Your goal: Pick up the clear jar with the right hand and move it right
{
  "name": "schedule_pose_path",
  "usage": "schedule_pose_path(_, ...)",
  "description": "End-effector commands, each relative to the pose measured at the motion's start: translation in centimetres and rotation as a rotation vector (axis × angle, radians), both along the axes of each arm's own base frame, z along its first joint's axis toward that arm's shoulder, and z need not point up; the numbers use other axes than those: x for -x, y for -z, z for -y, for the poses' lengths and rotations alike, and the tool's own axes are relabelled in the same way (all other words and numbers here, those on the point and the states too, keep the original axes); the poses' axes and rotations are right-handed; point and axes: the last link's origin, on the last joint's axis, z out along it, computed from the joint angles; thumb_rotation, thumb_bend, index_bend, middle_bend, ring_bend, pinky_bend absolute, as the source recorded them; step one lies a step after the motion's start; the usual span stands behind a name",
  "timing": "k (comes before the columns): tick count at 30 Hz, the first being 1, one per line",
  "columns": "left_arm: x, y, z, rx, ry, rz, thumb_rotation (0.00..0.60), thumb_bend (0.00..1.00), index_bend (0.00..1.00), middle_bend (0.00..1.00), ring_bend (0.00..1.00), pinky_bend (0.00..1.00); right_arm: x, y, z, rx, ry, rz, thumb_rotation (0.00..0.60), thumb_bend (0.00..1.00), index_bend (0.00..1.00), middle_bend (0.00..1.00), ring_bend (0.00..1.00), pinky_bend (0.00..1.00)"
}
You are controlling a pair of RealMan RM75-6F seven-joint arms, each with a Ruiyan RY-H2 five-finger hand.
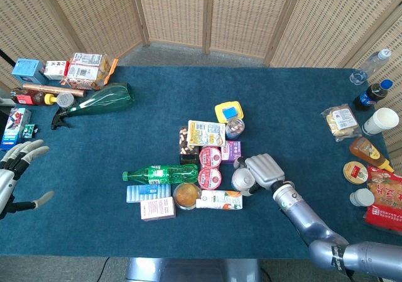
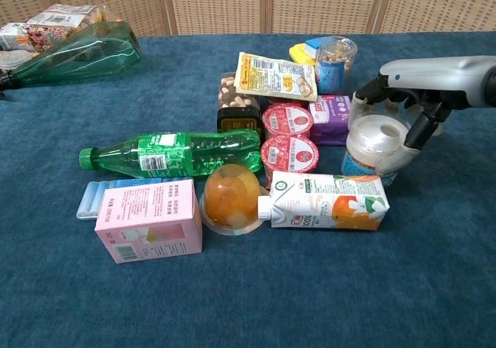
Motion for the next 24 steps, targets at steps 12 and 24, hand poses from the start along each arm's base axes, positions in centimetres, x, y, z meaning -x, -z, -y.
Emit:
schedule_pose_path(12,-0.3,0.7,-0.3,0.022,0.007,0.001,0.600,0.27,0.15,0.09,0.00,0.00,1.1,-5.4,1.4,0.169,0.063,0.133,0.600,0.10,0.56,0.79,0.87,0.88)
schedule_pose_path(24,-0.2,0.5,0.6,0.010,-0.009,0.000,0.600,0.27,0.15,0.09,0.00,0.00,-0.6,-12.1,2.6,0.394,0.010,0.371,0.600,0.09,0.56,0.78,0.87,0.88)
